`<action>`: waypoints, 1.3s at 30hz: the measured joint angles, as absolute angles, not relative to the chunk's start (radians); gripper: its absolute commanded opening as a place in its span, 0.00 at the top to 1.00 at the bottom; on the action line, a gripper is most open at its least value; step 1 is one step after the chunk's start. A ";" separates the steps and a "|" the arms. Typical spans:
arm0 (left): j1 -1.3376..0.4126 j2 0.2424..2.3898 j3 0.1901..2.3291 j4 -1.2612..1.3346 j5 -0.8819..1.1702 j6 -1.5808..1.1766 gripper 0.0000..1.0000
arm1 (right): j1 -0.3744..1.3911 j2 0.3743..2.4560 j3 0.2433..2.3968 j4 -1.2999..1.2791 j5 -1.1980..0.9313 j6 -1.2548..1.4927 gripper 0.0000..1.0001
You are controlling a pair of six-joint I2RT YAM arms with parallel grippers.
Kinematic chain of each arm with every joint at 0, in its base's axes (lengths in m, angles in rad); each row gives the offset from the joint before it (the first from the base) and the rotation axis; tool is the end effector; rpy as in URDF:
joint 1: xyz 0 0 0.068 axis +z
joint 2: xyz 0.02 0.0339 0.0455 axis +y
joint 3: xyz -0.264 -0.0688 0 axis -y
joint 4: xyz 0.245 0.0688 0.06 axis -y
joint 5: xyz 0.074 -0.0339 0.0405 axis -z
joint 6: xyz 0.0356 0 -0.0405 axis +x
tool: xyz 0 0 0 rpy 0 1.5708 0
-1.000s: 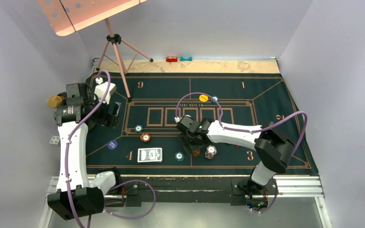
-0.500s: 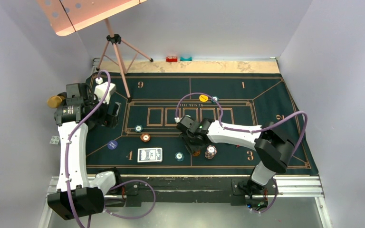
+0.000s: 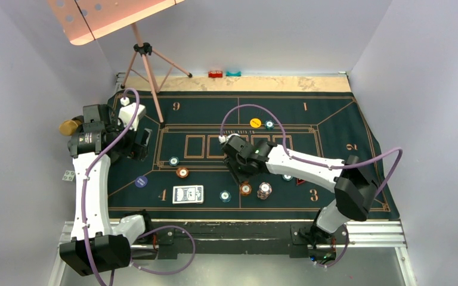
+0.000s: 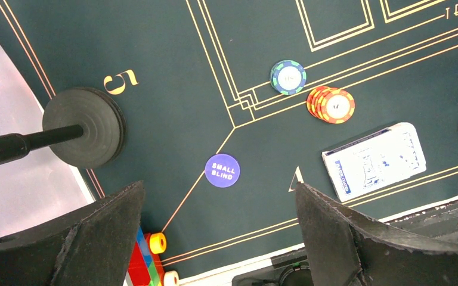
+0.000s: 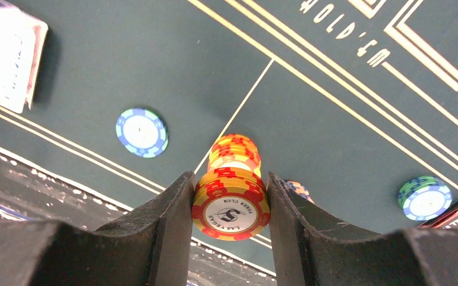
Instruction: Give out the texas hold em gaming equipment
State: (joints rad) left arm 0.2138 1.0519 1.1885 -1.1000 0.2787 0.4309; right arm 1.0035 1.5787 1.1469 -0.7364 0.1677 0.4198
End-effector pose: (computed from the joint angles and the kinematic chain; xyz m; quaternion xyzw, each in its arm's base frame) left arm 0.1832 0.0298 0.3467 0.1437 0.9349 -0.0319 0.3229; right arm 0.1729 0.2603 0.2291 -0.2649 0.9399 0.0680 0.2045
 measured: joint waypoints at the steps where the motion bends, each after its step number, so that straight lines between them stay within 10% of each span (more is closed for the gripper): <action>1: 0.214 1.052 1.188 -1.100 0.279 0.431 0.00 | 0.996 1.578 1.158 -0.740 0.167 0.419 0.78; 39: 0.214 1.054 1.147 -1.091 0.287 0.456 0.00 | 0.228 2.065 1.724 -0.747 0.219 0.414 0.86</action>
